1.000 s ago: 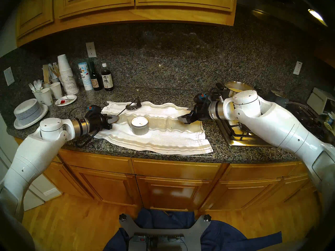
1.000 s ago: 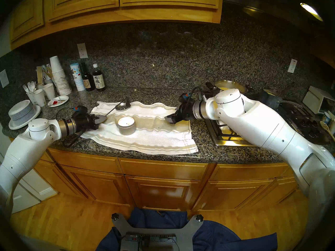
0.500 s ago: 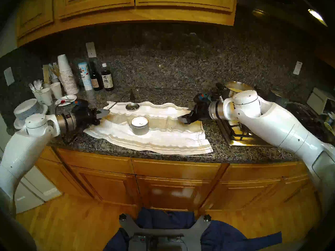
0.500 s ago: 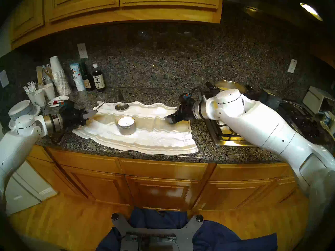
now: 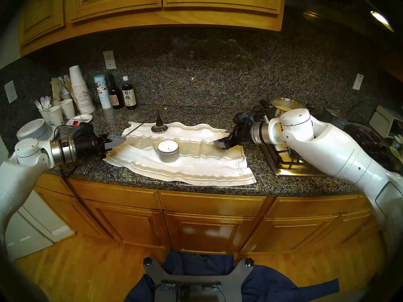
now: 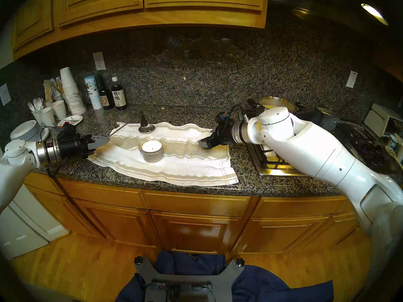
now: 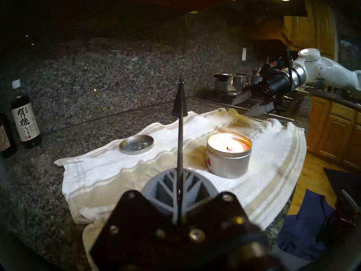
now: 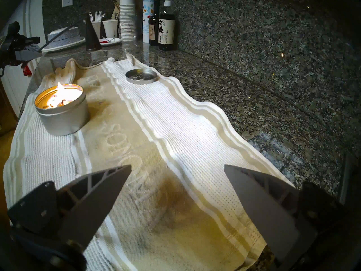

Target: Put out candle flame

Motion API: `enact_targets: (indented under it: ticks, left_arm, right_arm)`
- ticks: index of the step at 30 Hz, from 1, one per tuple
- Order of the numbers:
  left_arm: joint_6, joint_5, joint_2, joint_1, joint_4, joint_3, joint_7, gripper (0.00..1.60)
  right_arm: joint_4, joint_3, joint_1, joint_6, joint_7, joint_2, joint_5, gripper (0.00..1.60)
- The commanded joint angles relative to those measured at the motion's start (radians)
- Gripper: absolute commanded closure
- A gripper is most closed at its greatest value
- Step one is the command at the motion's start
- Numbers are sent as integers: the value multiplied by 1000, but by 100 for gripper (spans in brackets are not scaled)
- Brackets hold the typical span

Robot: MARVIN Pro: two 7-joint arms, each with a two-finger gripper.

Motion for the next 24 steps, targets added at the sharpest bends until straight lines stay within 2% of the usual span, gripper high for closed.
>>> enact_targets:
  ticks: [1,12,17,24]
  left_arm:
    - [-44,-52,9,122,-29,-133,-83,160]
    - [-41,-28,-25,268,-75,-277,-141,160]
    - [-33,-15,-39,289,-95,-288,-136,160]
    - [-31,-5,-46,278,-103,-262,-110,160]
  right_arm:
    - [-7,29,38,-11,1,-2,-2,0]
    - [-6,28,39,-12,3,-2,-3,0]
    - [-6,28,39,-12,3,-2,-3,0]
    - [-6,28,39,-12,3,-2,-3,0]
